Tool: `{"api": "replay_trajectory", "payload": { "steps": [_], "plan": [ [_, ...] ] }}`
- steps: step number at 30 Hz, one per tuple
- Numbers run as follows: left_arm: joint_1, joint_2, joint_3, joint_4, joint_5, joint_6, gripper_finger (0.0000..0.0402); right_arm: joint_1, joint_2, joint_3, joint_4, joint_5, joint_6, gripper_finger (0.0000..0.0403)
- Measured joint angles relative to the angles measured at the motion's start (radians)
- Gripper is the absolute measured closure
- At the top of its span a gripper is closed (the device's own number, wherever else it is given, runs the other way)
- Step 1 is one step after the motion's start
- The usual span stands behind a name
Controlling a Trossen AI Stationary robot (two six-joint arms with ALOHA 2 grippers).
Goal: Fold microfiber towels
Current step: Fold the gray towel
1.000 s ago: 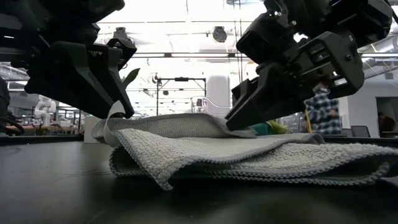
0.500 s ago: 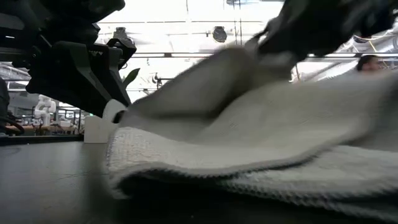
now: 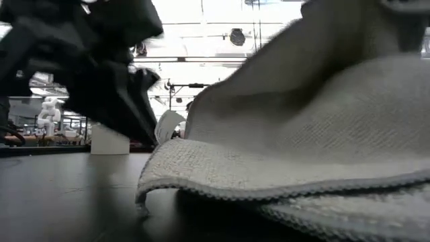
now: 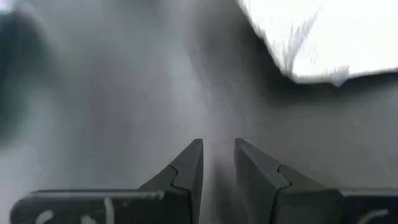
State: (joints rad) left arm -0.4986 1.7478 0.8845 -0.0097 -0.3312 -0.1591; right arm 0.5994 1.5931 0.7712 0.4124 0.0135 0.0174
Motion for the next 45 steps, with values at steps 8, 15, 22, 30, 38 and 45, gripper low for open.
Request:
{"api": "replay_trajectory", "payload": {
  "steps": [8,15,22,30,38,45],
  "plan": [
    [0.051,0.169,0.008,0.235,0.234,0.034,0.0309,-0.004,0.084,0.0,0.144,0.04,0.042,0.0402],
    [0.006,0.156,0.018,0.275,0.22,0.069,0.0309,-0.022,0.091,-0.004,0.106,0.08,0.082,0.0401],
    [-0.042,0.155,0.082,0.285,0.261,0.166,0.0309,-0.035,0.092,-0.012,0.088,0.099,0.085,0.0401],
    [-0.047,0.155,0.09,0.233,0.239,0.164,0.0309,-0.037,0.092,-0.055,0.147,0.09,0.122,0.0383],
    [-0.054,0.155,0.09,0.155,0.174,0.199,0.0309,-0.009,0.09,-0.063,0.155,0.087,0.076,0.0297],
    [-0.037,0.155,0.09,0.191,0.172,0.225,0.0309,-0.008,0.073,-0.063,0.22,0.091,0.05,0.0229]
  ]
}}
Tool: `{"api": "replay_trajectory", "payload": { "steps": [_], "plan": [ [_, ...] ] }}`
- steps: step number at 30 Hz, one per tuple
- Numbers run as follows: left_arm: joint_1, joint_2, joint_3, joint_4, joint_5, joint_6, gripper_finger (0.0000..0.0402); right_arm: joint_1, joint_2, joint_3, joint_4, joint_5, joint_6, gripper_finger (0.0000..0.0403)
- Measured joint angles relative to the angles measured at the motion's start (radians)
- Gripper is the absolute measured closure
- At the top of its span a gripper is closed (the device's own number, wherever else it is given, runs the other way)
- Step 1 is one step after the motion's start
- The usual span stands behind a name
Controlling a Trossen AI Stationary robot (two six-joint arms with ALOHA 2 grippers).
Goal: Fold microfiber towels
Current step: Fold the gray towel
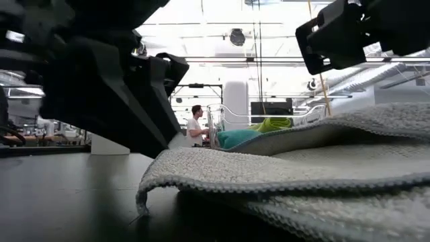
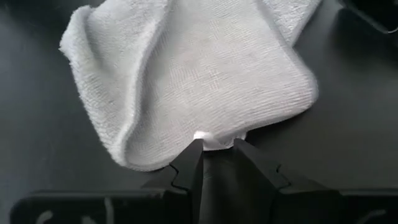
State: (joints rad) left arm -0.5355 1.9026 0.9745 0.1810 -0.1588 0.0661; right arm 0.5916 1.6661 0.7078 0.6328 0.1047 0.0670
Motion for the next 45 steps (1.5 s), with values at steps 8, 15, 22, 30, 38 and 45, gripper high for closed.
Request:
{"api": "replay_trajectory", "payload": {
  "steps": [8,15,22,30,38,45],
  "plan": [
    [0.009,0.0,0.0,-0.151,-0.313,0.002,0.0309,0.065,0.045,0.001,0.007,0.01,0.071,0.0227],
    [0.056,-0.001,0.0,-0.184,-0.374,-0.044,0.0309,0.099,0.178,0.082,0.053,0.039,0.1,0.0243],
    [0.099,-0.023,0.0,-0.278,-0.437,-0.136,0.0309,0.093,0.284,0.146,-0.062,0.134,0.213,0.0243],
    [0.109,-0.118,-0.03,-0.44,-0.526,-0.328,0.0309,0.055,0.244,0.081,-0.178,0.172,0.331,0.0243],
    [0.098,-0.185,-0.105,-0.464,-0.552,-0.429,0.0309,0.039,0.152,-0.007,-0.039,0.184,0.22,0.0243],
    [0.08,-0.188,-0.147,-0.311,-0.57,-0.345,0.0309,0.059,0.079,-0.023,0.044,0.182,0.093,0.0243]
  ]
}}
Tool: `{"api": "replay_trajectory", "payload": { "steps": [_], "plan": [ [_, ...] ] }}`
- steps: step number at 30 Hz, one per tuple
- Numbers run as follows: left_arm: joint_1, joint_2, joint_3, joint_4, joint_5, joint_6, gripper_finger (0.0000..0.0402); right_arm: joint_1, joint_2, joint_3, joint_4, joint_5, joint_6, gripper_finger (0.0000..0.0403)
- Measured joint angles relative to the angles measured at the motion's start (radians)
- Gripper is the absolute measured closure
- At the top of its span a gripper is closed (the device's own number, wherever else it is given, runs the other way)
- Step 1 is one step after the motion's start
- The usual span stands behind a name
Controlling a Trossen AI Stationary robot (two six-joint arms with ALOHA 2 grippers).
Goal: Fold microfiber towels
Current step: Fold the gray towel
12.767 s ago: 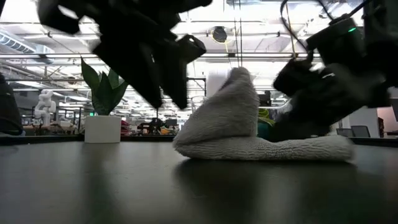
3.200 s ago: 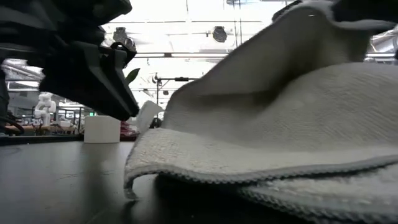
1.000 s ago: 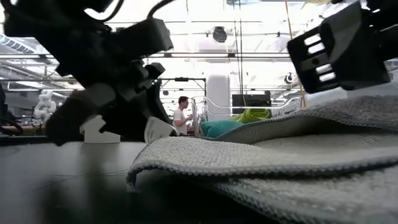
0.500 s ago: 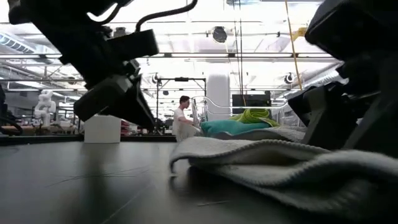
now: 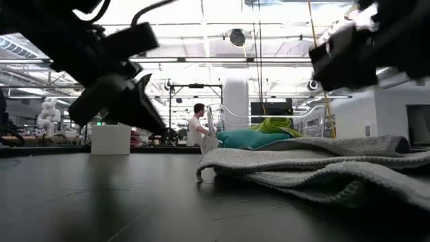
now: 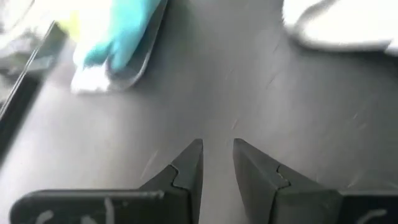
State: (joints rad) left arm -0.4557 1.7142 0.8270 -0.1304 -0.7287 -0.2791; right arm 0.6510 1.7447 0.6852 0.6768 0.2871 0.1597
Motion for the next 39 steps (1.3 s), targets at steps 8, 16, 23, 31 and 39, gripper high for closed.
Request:
{"api": "replay_trajectory", "payload": {
  "steps": [8,16,23,31,39],
  "plan": [
    [0.101,-0.001,-0.084,0.407,0.362,0.32,0.0309,0.011,-0.011,-0.007,-0.029,0.055,0.085,0.0243],
    [0.33,0.0,-0.088,0.499,0.717,0.44,0.0309,0.065,0.071,0.012,0.009,0.052,0.323,0.0243],
    [0.428,0.041,-0.069,0.51,0.938,0.502,0.0309,0.106,0.178,0.102,0.012,0.049,0.387,0.0243],
    [0.41,0.191,0.042,0.506,1.012,0.506,0.0309,0.083,0.246,0.121,-0.02,0.06,0.461,0.0243],
    [0.366,0.321,0.168,0.431,1.08,0.485,0.0309,0.089,0.227,0.101,-0.095,0.078,0.464,0.0243]
  ]
}}
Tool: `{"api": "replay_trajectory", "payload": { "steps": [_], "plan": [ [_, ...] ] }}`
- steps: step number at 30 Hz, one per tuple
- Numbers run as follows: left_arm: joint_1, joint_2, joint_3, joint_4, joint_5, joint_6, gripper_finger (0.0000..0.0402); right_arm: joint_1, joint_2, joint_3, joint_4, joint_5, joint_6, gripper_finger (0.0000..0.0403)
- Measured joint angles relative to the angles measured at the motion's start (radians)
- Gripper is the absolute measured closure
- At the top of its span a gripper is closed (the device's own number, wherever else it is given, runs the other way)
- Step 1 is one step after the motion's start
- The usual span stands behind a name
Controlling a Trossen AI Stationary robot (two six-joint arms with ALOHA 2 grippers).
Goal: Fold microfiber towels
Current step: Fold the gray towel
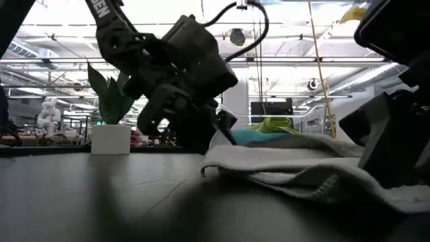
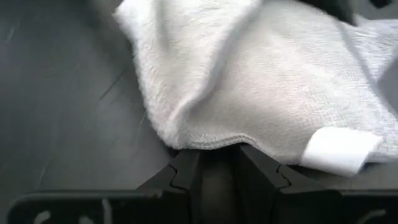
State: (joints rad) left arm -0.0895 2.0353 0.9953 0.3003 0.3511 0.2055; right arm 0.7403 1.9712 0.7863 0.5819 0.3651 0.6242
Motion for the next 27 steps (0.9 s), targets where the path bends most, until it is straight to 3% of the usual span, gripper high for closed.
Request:
{"api": "replay_trajectory", "payload": {
  "steps": [10,16,22,27],
  "plan": [
    [-0.157,-0.011,0.003,0.012,0.036,-0.007,0.0309,-0.001,-0.037,-0.093,-0.035,0.008,0.123,0.0243],
    [-0.236,-0.011,0.003,0.075,-0.007,-0.01,0.0309,-0.001,-0.084,-0.152,-0.034,0.007,0.164,0.0243],
    [-0.263,-0.022,0.003,0.022,-0.221,-0.034,0.0309,0.003,-0.117,-0.161,0.116,-0.001,-0.027,0.0243],
    [-0.264,-0.023,0.003,0.012,-0.266,-0.059,0.0309,0.01,-0.2,-0.157,0.214,-0.004,-0.204,0.0243]
  ]
}}
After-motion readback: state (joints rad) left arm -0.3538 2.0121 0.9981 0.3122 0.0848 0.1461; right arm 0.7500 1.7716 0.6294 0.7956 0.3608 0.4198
